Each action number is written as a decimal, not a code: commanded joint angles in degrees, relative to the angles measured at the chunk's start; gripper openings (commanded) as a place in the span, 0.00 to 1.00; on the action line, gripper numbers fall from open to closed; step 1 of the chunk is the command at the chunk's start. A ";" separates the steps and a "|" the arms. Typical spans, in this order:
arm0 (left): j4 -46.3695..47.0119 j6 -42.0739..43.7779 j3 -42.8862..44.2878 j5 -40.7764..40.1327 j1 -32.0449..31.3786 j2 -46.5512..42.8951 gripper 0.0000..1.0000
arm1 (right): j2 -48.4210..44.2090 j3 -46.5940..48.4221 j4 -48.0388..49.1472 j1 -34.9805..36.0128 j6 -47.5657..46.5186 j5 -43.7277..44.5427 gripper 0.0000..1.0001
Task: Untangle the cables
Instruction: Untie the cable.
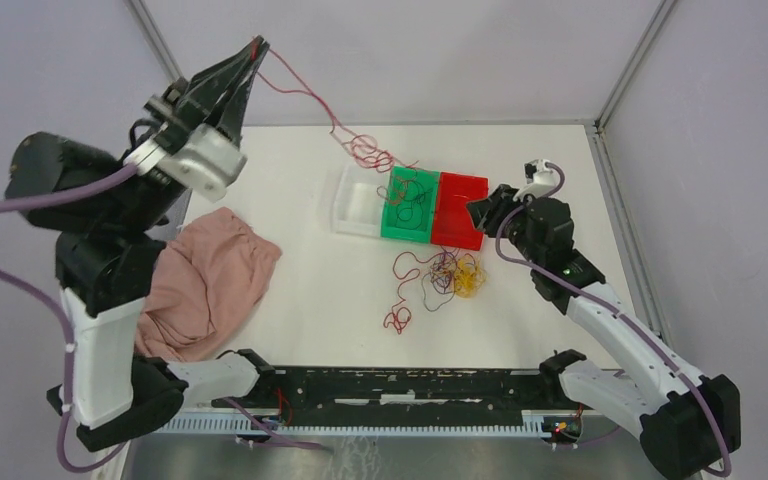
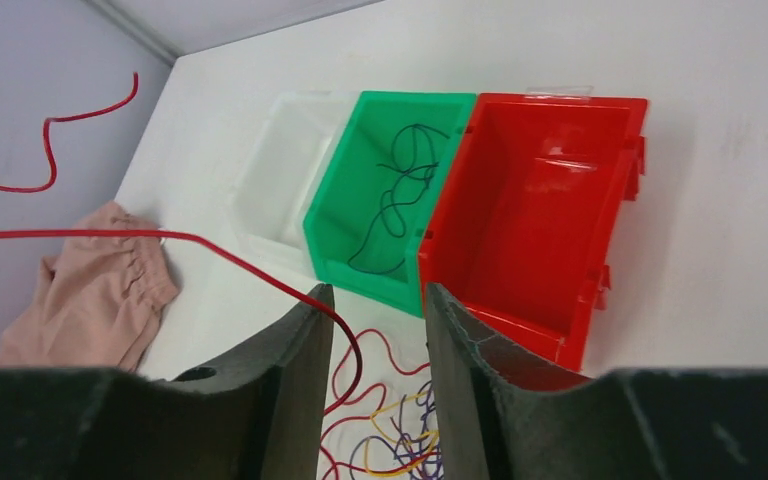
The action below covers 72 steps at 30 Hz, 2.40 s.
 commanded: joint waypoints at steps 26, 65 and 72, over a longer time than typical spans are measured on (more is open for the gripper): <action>-12.90 -16.73 -9.75 15.17 0.26 -2.74 0.03 | 12.53 35.61 7.37 18.59 -9.97 -29.87 0.76; -12.37 -12.26 -15.68 13.75 0.27 -6.16 0.03 | 14.18 40.17 4.02 23.13 -10.13 -33.83 0.75; -12.22 -12.56 -15.28 13.61 0.27 -6.00 0.03 | 18.98 45.11 -2.89 24.24 -13.54 -30.52 0.53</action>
